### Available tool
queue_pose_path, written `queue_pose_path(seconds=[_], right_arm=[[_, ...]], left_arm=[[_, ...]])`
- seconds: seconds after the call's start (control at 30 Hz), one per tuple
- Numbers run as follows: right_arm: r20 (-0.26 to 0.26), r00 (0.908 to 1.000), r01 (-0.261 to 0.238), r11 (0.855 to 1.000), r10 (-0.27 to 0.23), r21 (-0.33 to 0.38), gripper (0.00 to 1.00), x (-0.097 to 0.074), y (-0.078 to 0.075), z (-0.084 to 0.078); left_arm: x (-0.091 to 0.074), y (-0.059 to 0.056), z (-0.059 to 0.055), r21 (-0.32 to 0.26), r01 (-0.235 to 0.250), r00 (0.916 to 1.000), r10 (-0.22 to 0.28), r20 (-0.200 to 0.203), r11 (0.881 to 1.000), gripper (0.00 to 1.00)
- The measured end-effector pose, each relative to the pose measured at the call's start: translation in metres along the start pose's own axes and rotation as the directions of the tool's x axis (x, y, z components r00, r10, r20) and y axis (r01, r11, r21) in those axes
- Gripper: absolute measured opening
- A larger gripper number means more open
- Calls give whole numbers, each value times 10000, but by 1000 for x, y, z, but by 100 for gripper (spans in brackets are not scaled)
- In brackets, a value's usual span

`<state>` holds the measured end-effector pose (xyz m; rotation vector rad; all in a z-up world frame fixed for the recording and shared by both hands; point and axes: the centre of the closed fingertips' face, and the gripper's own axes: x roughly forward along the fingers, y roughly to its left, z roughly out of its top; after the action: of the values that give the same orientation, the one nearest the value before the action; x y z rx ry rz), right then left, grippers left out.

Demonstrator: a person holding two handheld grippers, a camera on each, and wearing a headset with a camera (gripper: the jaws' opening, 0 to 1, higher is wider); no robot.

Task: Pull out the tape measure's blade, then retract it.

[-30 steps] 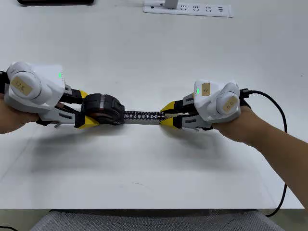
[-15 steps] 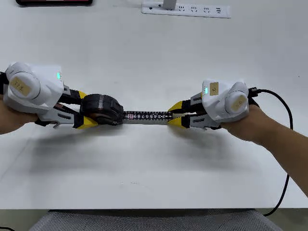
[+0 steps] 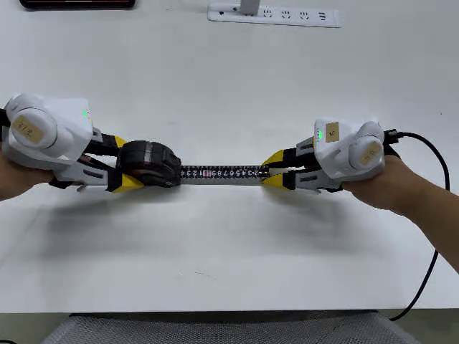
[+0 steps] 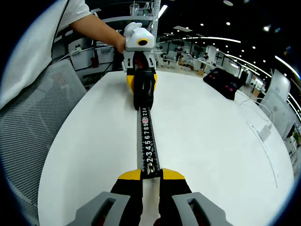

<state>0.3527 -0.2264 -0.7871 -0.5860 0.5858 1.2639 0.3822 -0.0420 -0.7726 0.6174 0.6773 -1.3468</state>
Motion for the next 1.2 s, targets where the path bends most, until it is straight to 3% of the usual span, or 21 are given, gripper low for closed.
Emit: queue_pose_path(seconds=[0.47,1.2], right_arm=[[-229,9994,253,9997,-251,56,8,-14,-3,-12],[-777,9952,632,9974,-603,359,8,-46,-11,-46]], left_arm=[[0,0,1,-17,-31,10000,31,18,10000,26],[1,0,0,-11,-26,10000,26,26,10000,26]])
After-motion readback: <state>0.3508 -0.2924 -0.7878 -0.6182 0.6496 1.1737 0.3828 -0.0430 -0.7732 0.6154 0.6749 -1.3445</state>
